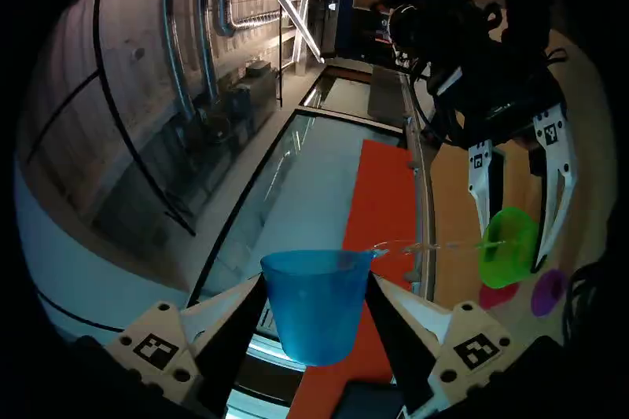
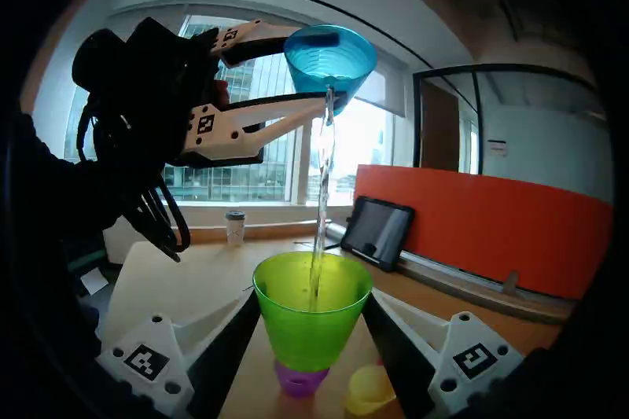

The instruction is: Pour water

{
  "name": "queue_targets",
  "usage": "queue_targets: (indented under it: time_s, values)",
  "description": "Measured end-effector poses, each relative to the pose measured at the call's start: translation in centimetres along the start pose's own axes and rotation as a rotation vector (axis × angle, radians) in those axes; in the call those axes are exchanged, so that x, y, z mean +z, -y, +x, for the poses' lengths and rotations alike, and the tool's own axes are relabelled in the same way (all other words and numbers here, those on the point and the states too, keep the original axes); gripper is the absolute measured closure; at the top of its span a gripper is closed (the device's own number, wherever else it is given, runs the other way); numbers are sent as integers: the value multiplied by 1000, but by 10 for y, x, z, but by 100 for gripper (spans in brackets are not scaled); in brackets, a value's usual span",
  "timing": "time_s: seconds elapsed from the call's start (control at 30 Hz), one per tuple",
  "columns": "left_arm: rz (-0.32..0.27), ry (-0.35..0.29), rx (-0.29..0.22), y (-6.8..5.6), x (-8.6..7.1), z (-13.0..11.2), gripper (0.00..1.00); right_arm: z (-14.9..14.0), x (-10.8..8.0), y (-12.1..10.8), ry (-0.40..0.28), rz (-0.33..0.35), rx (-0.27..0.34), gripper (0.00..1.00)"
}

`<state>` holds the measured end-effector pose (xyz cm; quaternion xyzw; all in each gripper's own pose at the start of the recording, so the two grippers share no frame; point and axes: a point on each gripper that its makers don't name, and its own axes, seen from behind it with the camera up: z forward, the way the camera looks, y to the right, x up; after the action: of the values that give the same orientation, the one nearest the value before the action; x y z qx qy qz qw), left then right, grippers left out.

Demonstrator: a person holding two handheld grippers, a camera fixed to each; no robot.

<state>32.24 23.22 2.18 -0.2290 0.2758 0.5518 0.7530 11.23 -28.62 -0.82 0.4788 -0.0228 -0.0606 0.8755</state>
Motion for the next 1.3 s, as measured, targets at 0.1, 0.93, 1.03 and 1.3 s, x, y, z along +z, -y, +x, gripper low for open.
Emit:
queue_targets:
  time_s: [0.1, 0.93, 1.03, 1.3]
  values:
    - [-1, 0, 20, -1, 2, 1, 15, 0, 0, 1, -2, 0, 0, 11]
    - [18, -3, 194, 3, 4, 5, 15, 3, 4, 1, -9, -9, 0, 11]
    - [18, -5, 222, 3, 5, 7, 15, 3, 4, 0, -11, -10, 1, 11]
    - [25, -19, 289, -1, 2, 14, 15, 2, 6, -2, -12, -14, 5, 11]
